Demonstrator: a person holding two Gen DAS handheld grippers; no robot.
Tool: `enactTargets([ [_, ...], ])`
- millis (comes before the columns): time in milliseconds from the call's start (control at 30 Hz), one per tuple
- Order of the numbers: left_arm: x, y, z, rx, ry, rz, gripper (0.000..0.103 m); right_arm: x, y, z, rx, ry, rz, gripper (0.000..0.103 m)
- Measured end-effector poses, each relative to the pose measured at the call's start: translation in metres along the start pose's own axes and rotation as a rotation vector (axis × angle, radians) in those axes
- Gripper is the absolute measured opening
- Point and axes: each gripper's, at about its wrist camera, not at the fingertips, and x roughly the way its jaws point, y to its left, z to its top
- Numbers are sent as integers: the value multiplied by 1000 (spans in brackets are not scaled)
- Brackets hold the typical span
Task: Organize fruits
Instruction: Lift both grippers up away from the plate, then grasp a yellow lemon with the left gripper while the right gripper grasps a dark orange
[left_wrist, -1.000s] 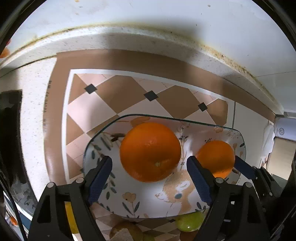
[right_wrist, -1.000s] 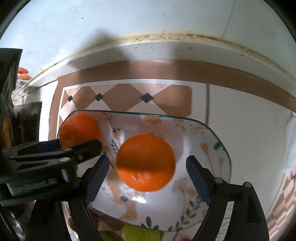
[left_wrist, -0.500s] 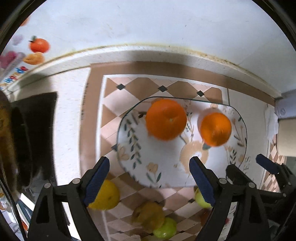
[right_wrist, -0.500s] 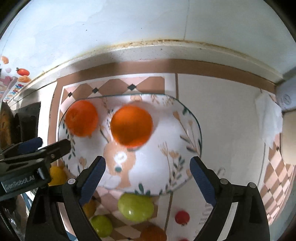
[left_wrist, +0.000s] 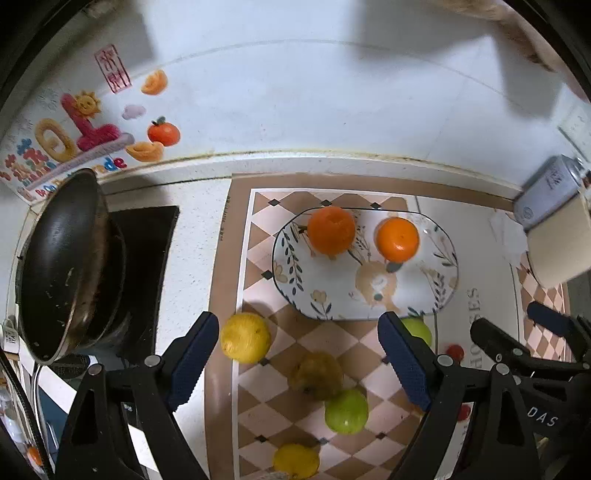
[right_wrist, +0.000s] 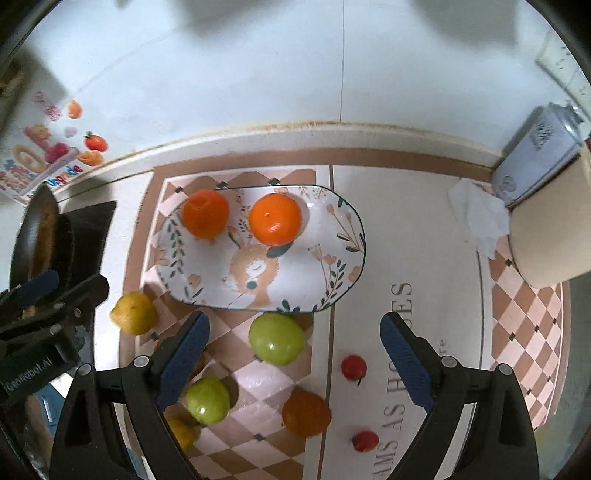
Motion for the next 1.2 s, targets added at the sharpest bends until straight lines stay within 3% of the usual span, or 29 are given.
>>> enactTargets([
  [467,-84,1,-52,22,-154,-7,88,-94,18,-58,-10,-139,-18,96],
  [767,-89,11,-67,-12,-152,1,88,-111,17,-76,20,-160,22,96],
  [867,-71,19,-73,-28,-98,-6,103,-100,11,-79,35,-142,36,96],
  [1200,44,23,-134,-16,234,26,103,30,-27,-103,116,134,77,96],
])
